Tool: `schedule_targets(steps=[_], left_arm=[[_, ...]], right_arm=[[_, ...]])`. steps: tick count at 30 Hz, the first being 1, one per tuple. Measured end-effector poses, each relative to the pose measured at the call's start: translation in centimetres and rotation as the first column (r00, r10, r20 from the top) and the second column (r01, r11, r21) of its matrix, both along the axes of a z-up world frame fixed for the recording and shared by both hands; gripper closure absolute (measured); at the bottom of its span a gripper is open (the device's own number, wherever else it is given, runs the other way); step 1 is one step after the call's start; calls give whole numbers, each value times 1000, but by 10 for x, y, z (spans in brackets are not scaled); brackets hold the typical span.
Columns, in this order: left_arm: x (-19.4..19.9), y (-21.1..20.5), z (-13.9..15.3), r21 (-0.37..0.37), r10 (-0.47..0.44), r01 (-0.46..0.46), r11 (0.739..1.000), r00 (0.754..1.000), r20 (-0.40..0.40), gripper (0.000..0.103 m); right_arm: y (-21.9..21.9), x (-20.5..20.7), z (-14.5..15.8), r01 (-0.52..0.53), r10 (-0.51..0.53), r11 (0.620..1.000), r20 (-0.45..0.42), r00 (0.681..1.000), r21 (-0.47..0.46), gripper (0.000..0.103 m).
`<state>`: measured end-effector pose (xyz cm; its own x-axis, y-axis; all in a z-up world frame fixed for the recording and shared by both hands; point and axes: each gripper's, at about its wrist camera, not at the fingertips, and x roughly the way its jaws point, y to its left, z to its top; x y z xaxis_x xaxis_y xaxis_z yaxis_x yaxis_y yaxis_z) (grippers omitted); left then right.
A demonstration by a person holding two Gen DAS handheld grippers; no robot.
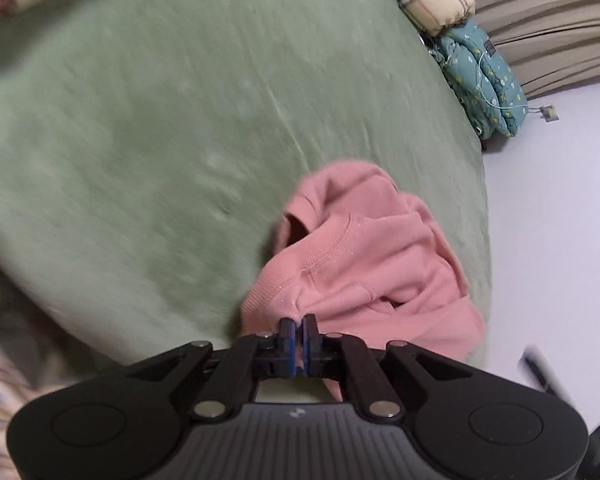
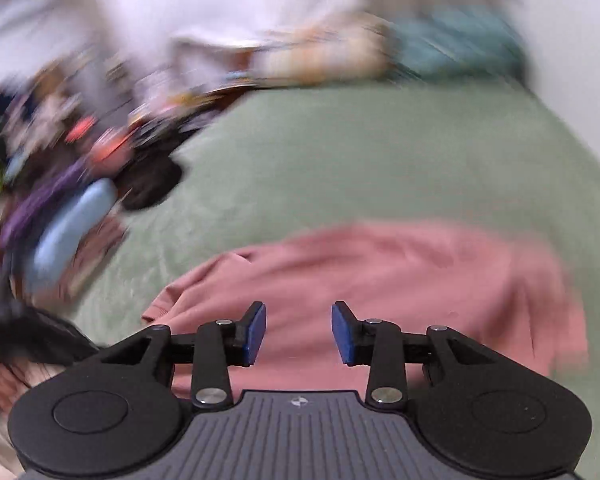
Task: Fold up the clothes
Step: 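Lift the sweater by the collar with the left gripper while the right gripper holds the hem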
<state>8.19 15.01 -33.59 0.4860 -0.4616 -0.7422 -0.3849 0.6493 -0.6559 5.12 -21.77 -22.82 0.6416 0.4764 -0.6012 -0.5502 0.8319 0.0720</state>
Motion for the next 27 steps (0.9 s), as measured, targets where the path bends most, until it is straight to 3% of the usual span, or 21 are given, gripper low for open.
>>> schedule_targets(steps=[2,4,5,6,7,8,9,10,11,12,13,14,15,17,19,20,21,24,25,26,27], left_arm=[[-1,0,-3,54,12,-11,998,1000,-7,103],[0,3,1,151,25,-24,988,1000,-7,103],[2,5,2,153,31,-29,988,999,-12,103],[1,9,-2,67,31,-29,997,999,-30,103],[2,13,-4,-5,25,-25,1000,999,-44,103],[6,9,0,-17,3,-4,1000,999,-40,103],[6,5,3,-13,-26,26,1000,999,-30,103],[5,7,3,-11,-46,46,999,999,-29,103],[8,1,4,-17,-62,62,998,997,-35,103],[11,-4,5,-23,-78,77,997,996,-41,102],[13,-9,5,-32,-94,93,995,994,-47,101],[14,-12,2,-46,-106,104,994,993,-54,100],[15,-14,1,-44,-105,102,994,993,-63,100],[11,-13,3,-33,-112,110,993,991,-70,100],[15,-12,2,-34,-112,110,993,991,-78,100],[17,-11,2,-35,-113,110,993,990,-80,100],[17,-9,4,-39,-115,112,993,990,-77,100],[23,-5,10,-34,-122,121,992,991,-56,92],[26,-4,9,-30,-121,120,992,991,-53,91],[31,-5,11,-18,-120,119,993,992,-43,91],[39,-7,15,5,-126,126,992,992,-22,91]], right_arm=[[31,30,1,-164,169,981,48,984,-105,66],[77,72,-7,-369,384,903,30,923,-221,66],[92,84,-11,-429,447,867,15,894,-255,66],[109,97,-16,-483,506,822,-1,863,-302,66],[135,109,-24,-545,586,744,-15,810,-386,66],[152,115,-29,-581,638,684,-24,770,-442,66],[171,119,-35,-621,707,593,-38,706,-513,66],[192,122,-45,-667,785,462,-80,614,-584,66],[203,123,-51,-690,824,373,-121,554,-620,66],[222,124,-65,-726,861,213,-225,456,-654,66],[235,125,-77,-742,870,94,-308,386,-664,66],[244,124,-87,-749,866,9,-370,337,-663,66],[252,124,-96,-751,858,-59,-418,299,-657,66],[260,124,-108,-746,852,-108,-448,271,-657,65],[270,129,-119,-769,835,-69,-458,304,-636,68],[271,131,-122,-781,826,-49,-464,318,-622,78],[269,135,-124,-798,810,1,-467,354,-603,99],[248,150,-106,-771,776,284,-336,534,-570,100],[231,160,-88,-715,725,442,-254,640,-542,100],[218,167,-76,-667,678,540,-206,706,-513,100],[189,180,-51,-549,562,703,-119,818,-453,100]])
